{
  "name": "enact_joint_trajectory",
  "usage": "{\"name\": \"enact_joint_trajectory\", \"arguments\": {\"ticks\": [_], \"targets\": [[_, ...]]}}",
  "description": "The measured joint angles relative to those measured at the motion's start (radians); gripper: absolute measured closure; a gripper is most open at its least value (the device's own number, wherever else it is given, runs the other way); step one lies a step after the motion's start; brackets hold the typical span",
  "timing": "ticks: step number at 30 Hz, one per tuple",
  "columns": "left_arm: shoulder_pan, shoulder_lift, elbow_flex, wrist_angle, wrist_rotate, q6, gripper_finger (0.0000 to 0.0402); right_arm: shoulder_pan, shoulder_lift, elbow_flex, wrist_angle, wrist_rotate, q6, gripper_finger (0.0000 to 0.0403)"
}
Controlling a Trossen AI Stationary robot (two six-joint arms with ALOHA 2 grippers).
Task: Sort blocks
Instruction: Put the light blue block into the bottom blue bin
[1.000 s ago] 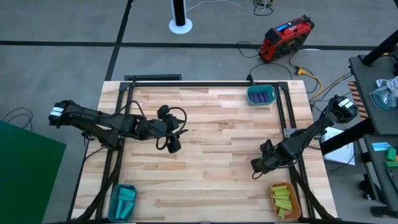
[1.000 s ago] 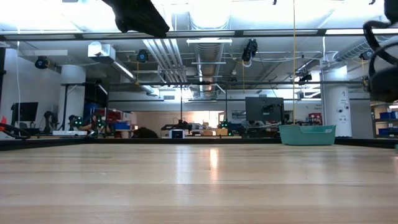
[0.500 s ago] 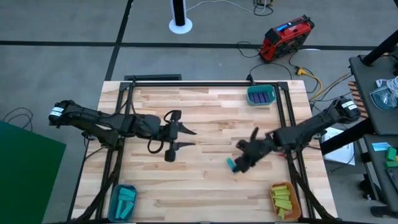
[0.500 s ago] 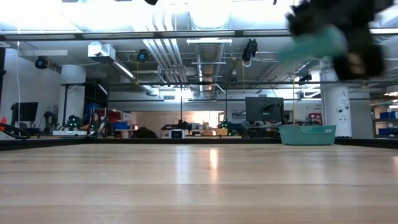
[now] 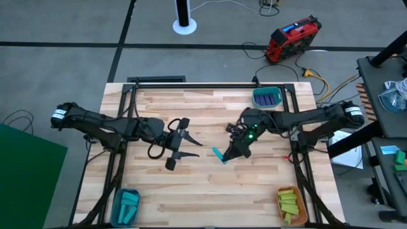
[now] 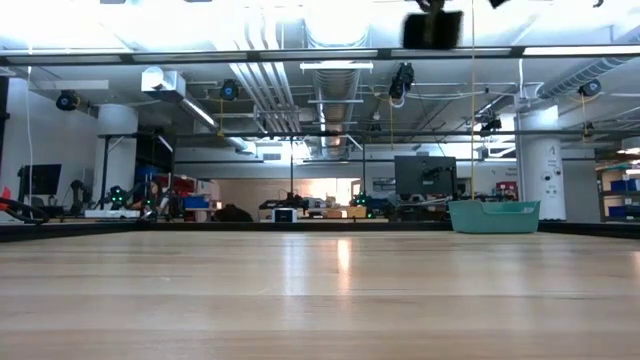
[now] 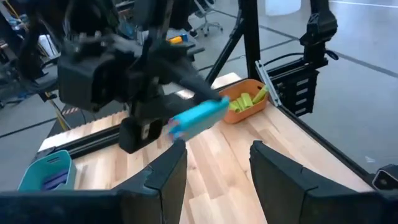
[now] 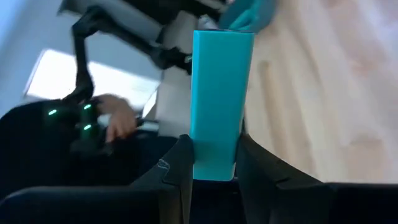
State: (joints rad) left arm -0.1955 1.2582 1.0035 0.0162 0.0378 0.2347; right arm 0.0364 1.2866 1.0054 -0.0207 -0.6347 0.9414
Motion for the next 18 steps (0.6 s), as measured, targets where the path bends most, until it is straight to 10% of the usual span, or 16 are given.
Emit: {"name": "enact_joint_trajectory", "arguments": {"ticks": [18], "targets": [[-0.025,0.075,0.063,0.016,0.057,0.087,0.0247,-0.010,0.322,0.327,-0.003,-0.399,-0.081,0.0318]]}}
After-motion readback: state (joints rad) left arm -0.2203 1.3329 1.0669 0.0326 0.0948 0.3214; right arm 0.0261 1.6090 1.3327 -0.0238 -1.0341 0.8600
